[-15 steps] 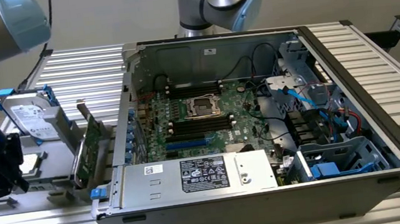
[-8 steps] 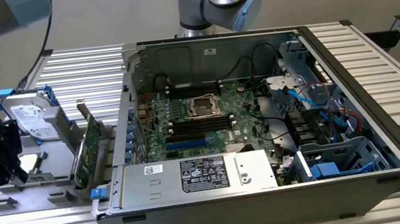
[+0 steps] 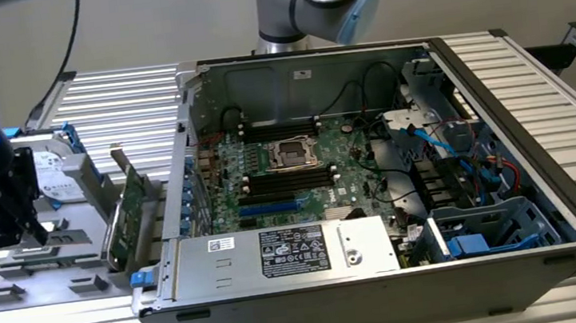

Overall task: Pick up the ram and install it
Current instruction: 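Pick up the ram and move it above insertion slot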

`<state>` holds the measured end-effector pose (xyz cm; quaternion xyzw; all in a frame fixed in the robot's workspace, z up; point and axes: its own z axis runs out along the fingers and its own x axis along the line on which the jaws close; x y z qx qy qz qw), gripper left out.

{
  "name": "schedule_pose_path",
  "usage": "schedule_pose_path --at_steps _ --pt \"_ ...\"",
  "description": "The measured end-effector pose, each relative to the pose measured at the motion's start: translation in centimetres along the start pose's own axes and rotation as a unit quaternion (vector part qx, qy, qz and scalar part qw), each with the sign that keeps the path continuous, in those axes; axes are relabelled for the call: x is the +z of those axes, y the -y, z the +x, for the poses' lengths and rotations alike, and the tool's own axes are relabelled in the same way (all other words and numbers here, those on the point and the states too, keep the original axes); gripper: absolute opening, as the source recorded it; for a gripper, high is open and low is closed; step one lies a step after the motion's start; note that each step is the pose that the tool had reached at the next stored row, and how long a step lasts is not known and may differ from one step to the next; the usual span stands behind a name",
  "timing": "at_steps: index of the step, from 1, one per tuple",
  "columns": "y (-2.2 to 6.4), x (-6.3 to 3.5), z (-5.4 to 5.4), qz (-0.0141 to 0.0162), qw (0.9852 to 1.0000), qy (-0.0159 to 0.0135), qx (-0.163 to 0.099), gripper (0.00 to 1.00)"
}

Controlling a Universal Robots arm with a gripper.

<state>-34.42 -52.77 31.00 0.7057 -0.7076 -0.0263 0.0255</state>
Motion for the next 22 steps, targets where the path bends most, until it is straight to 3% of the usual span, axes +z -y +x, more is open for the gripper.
schedule_pose_path --at_steps 22 --pt "9.11 -10.36 0.0 -0.0108 0.9999 -0.0002 -0.002 0.14"
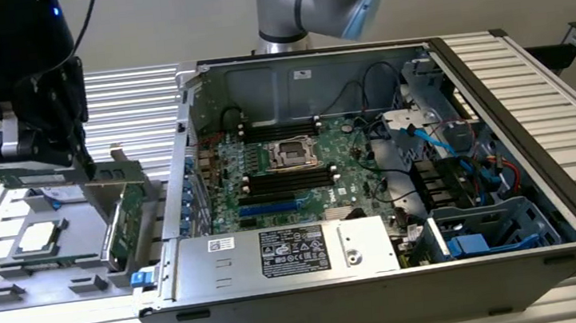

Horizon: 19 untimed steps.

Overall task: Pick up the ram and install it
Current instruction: 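Pick up the ram and move it above insertion slot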

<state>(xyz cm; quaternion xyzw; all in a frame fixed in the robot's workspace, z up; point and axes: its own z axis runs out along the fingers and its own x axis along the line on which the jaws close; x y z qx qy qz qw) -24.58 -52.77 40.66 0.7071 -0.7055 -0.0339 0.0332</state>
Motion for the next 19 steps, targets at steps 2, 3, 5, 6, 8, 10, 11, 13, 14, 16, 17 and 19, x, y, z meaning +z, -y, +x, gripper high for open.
schedule_pose_path --at_steps 2,3,5,6,8,10,11,13,14,16,17,19 --pt "0.81 -0.98 0.0 -0.001 1.0 0.0 0.0 0.14" --pt "1.21 -1.46 0.0 -0.0015 1.0 0.0 0.0 0.14" --pt "2.08 -2.29 0.0 -0.0023 1.0 0.0 0.0 0.14" --pt "2.5 -2.6 0.0 -0.0026 1.0 0.0 0.0 0.14" --pt "3.36 -3.09 0.0 -0.0028 1.0 0.0001 0.0 0.14" --pt "4.24 -3.31 0.0 -0.0029 1.0 0.0 0.0 0.14" --pt "4.69 -3.35 0.0 -0.0029 1.0 -0.0001 0.0 0.14" --pt "5.58 -3.44 0.0 -0.0029 1.0 -0.0005 0.0 0.14" --pt "5.91 -3.44 -0.1 -0.0026 1.0 -0.001 0.0 0.14" --pt "6.48 -3.36 -0.3 -0.001 1.0 -0.0031 0.0 0.14" --pt "6.76 -3.31 -0.4 -0.0003 1.0 -0.0042 0.0 0.14" --pt "7.32 -3.23 -0.6 0.0009 1.0 -0.0067 0.0 0.14"
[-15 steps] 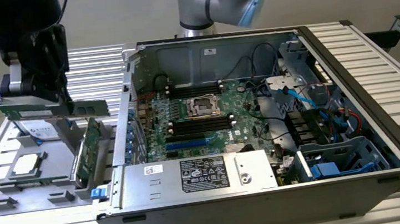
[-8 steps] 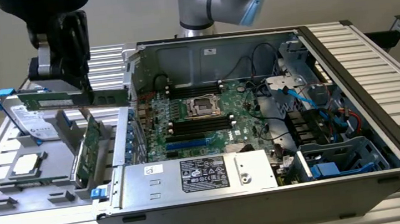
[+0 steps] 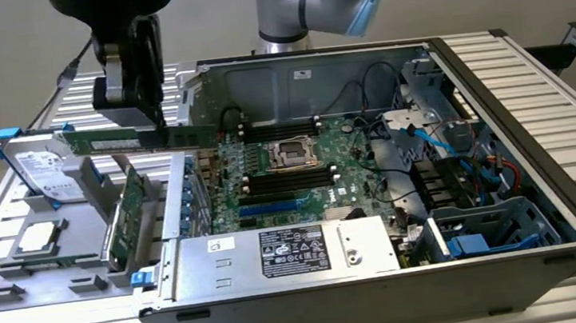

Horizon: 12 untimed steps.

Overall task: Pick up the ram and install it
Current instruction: 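Pick up the ram and move it above insertion slot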

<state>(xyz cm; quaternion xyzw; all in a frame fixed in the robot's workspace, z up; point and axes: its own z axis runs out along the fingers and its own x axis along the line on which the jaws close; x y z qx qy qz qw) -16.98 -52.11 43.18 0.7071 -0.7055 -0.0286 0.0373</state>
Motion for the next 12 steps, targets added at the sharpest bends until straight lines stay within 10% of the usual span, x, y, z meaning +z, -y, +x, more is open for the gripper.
schedule_pose_path --at_steps 12 --pt "4.1 0.25 -2.6 0.0029 1.0 -0.0083 0.001 0.14"
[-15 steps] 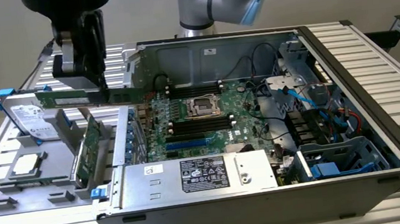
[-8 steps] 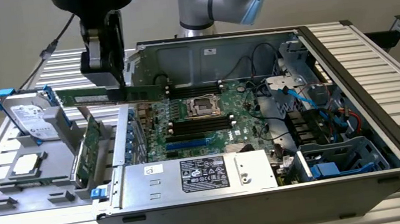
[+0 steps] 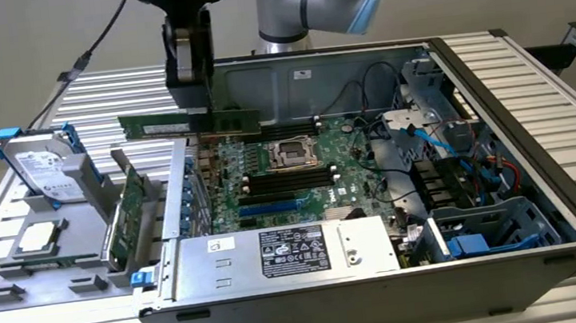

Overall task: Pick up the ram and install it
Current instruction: 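Pick up the ram and move it above insertion slot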

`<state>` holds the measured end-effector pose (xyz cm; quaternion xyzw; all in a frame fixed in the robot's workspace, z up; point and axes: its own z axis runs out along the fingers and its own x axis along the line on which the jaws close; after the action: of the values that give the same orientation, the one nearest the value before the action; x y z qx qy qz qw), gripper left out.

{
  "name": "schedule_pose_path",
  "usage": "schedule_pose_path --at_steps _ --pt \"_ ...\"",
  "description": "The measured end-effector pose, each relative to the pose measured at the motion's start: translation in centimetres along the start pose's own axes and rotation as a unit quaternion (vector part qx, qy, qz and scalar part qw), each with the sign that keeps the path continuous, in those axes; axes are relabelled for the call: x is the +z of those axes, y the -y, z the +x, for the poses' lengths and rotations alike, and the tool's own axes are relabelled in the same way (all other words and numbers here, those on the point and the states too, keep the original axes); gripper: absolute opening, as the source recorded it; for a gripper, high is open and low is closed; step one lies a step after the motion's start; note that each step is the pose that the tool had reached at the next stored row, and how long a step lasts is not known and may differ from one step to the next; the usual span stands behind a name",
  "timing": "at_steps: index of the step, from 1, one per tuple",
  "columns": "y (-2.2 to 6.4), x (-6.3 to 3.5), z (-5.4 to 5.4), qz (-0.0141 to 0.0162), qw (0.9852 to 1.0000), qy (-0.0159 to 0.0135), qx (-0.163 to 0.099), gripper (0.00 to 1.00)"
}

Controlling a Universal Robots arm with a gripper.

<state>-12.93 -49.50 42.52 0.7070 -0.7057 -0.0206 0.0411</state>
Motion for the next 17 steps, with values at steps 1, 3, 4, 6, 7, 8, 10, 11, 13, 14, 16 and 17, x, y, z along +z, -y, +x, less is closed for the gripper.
schedule_pose_path --at_steps 1,3,4,6,7,8,10,11,13,14,16,17 --pt "0.32 0.01 -0.3 0.0 1.0 -0.0002 0.0 0.14" --pt "0.99 0.03 -0.9 0.0 1.0 -0.0005 0.0 0.14" --pt "1.37 0.04 -1.2 0.0 1.0 -0.0007 0.0 0.14" --pt "2.07 0.06 -1.7 0.0 1.0 -0.0009 0.0 0.14" --pt "2.45 0.06 -2.0 0.0 1.0 -0.0011 0.0 0.14" --pt "2.83 0.08 -2.2 0.0001 1.0 -0.0011 0.0 0.14" --pt "3.57 0.14 -2.6 0.0001 1.0 -0.0015 0.0 0.14" --pt "3.93 0.2 -2.8 0.0003 1.0 -0.0021 0.0 0.14" --pt "4.57 0.31 -3.1 0.0008 1.0 -0.0032 0.0 0.14" --pt "4.87 0.38 -3.3 0.0011 1.0 -0.0039 0.0 0.14" --pt "5.4 0.52 -3.8 0.0019 1.0 -0.0054 0.0 0.14" --pt "5.59 0.59 -4.0 0.0022 1.0 -0.0064 0.0 0.14"
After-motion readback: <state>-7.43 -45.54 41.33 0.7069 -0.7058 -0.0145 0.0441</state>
